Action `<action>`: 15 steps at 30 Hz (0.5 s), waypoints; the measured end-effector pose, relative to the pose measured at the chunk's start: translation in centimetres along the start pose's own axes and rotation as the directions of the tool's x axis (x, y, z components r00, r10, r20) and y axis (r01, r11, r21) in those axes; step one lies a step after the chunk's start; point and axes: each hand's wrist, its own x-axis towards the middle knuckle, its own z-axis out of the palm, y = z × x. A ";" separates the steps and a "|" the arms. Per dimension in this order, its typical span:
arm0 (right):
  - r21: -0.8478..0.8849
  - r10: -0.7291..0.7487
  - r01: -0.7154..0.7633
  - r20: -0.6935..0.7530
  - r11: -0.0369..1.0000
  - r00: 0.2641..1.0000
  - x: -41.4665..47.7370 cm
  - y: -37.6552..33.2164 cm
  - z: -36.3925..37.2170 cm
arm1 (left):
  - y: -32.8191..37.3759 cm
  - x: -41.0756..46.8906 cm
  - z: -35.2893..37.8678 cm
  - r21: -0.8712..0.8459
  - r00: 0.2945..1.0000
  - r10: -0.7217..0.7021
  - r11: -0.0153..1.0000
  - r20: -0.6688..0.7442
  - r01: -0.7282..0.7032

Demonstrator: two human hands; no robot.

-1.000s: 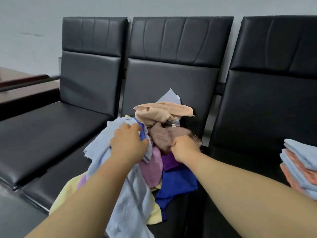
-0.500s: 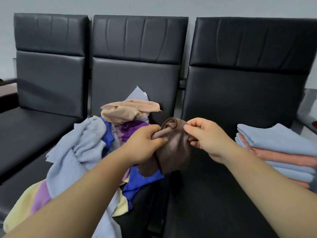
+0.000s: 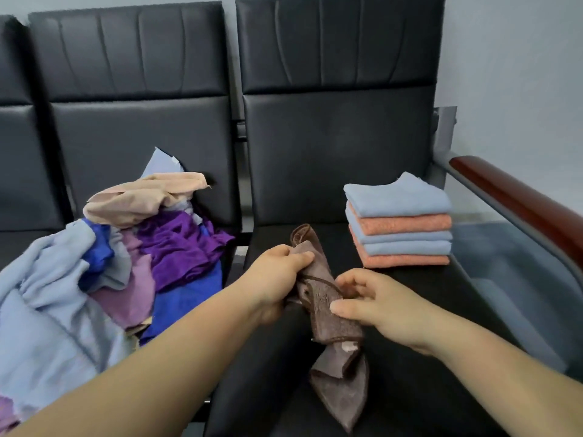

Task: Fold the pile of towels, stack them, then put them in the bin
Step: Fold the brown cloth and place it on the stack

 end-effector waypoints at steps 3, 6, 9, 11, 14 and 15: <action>-0.053 -0.008 0.005 -0.056 0.999 0.998 0.1 1.1 0.3 | -1.1 0.4 1.2 0.024 0.998 0.023 0.999 -0.053 -0.022; -0.038 -0.027 0.025 -0.059 0.999 0.998 0.4 1.3 0.2 | -1.4 0.6 1.4 0.008 0.991 0.121 0.993 -0.065 -0.120; 0.067 -0.006 0.008 -0.029 0.998 1.000 1.1 1.5 -0.4 | -1.5 1.7 0.1 0.186 0.959 0.277 0.941 0.060 -0.284; 0.157 0.023 -0.019 -0.024 0.987 0.999 1.7 1.4 -0.9 | -1.1 1.6 -0.9 0.269 0.939 0.294 0.903 0.178 -0.334; 0.263 0.015 -0.003 -0.042 0.965 0.999 2.1 1.2 -1.6 | -0.4 1.6 -2.3 0.287 0.934 0.180 0.918 0.308 -0.272; 0.260 0.014 -0.002 -0.043 0.965 0.999 2.1 1.2 -1.8 | -0.3 1.7 -2.8 0.329 0.928 0.140 0.908 0.344 -0.259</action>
